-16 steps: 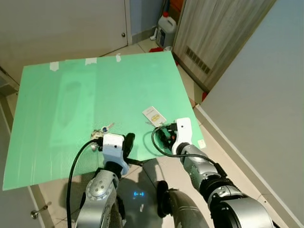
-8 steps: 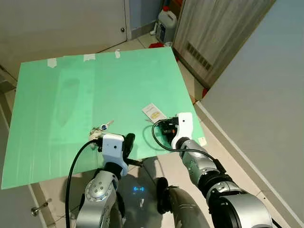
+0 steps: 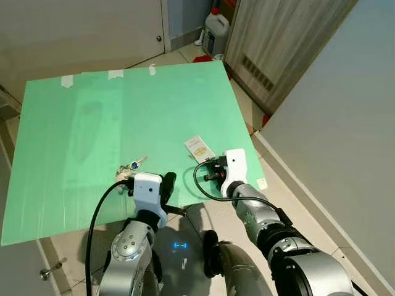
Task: Hang keys on a hook
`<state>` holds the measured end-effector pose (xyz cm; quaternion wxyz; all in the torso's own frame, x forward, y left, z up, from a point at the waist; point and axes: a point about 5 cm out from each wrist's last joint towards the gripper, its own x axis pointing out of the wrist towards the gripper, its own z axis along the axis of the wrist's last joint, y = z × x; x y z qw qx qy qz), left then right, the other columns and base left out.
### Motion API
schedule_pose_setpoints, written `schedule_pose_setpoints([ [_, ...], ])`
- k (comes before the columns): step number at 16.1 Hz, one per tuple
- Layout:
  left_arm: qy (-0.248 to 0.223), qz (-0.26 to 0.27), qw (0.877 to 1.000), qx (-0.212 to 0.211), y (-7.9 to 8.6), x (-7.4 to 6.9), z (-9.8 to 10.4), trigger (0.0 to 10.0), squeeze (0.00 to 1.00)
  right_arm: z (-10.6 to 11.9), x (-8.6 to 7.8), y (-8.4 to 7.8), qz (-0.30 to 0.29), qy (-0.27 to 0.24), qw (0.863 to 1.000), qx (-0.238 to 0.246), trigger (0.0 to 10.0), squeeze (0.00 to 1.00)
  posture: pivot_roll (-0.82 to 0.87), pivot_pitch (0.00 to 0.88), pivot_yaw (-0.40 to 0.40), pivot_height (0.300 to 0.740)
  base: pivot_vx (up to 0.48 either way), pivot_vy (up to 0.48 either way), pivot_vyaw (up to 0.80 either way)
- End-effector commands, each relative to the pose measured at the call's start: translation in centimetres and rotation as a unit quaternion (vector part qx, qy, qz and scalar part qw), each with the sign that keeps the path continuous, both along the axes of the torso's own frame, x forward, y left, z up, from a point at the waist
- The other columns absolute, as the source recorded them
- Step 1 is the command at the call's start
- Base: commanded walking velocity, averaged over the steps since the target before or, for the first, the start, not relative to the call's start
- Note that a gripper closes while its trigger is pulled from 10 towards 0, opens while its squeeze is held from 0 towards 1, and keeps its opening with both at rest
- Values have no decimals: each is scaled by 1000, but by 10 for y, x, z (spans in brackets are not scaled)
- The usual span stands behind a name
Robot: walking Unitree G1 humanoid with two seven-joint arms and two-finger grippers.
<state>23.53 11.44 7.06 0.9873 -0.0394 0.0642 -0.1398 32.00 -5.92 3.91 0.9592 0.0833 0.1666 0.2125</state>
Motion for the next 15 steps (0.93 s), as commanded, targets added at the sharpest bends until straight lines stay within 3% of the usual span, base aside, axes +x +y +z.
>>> schedule_pose_setpoints([
  [1, 7, -1, 1000, -4, -3, -5, -1, 10000, 0, -8, -6, 0, -3, 15, 1000, -4, 0, 0, 157, 321, -83, 740, 0, 0, 0],
  [6, 6, 0, 1000, -5, -3, -3, -1, 10000, 0, -2, -1, -1, -11, 9, 1000, 19, 0, 0, 155, 319, -85, 740, 0, 0, 0],
  [8, 4, 0, 1000, -4, -3, 0, 0, 10000, 0, 12, 8, -2, -27, -3, 995, 96, 0, 0, 157, 302, -86, 740, 0, 0, 0],
  [10, -3, 2, 1000, -3, -1, 7, 2, 10000, 0, 42, 24, -5, -21, -43, 981, 189, 0, 0, 157, 284, -83, 740, 0, 0, 0],
  [11, -4, 2, 1000, -2, 0, 8, 2, 10000, 0, 46, 26, -6, -19, -49, 978, 202, 0, 0, 156, 276, -82, 740, 0, 0, 0],
  [12, -10, 0, 1000, -1, 0, 13, 4, 10000, 0, 64, 34, -8, -5, -75, 969, 237, 2980, 0, 156, 249, -78, 740, 0, 0, 0],
  [13, -23, -3, 1000, 1, 0, 23, 9, 10000, 0, 91, 41, -11, 26, -112, 950, 289, 8745, 0, 157, 223, -74, 740, 0, 0, 0],
  [14, -30, -6, 1000, 3, 1, 28, 12, 10000, 0, 105, 43, -11, 50, -132, 940, 312, 10000, 0, 158, 213, -73, 740, 0, 0, 0],
  [15, -39, -9, 999, 6, 1, 35, 16, 10000, 0, 122, 44, -12, 78, -152, 924, 343, 10000, 0, 161, 182, -70, 740, 0, 0, 0],
])
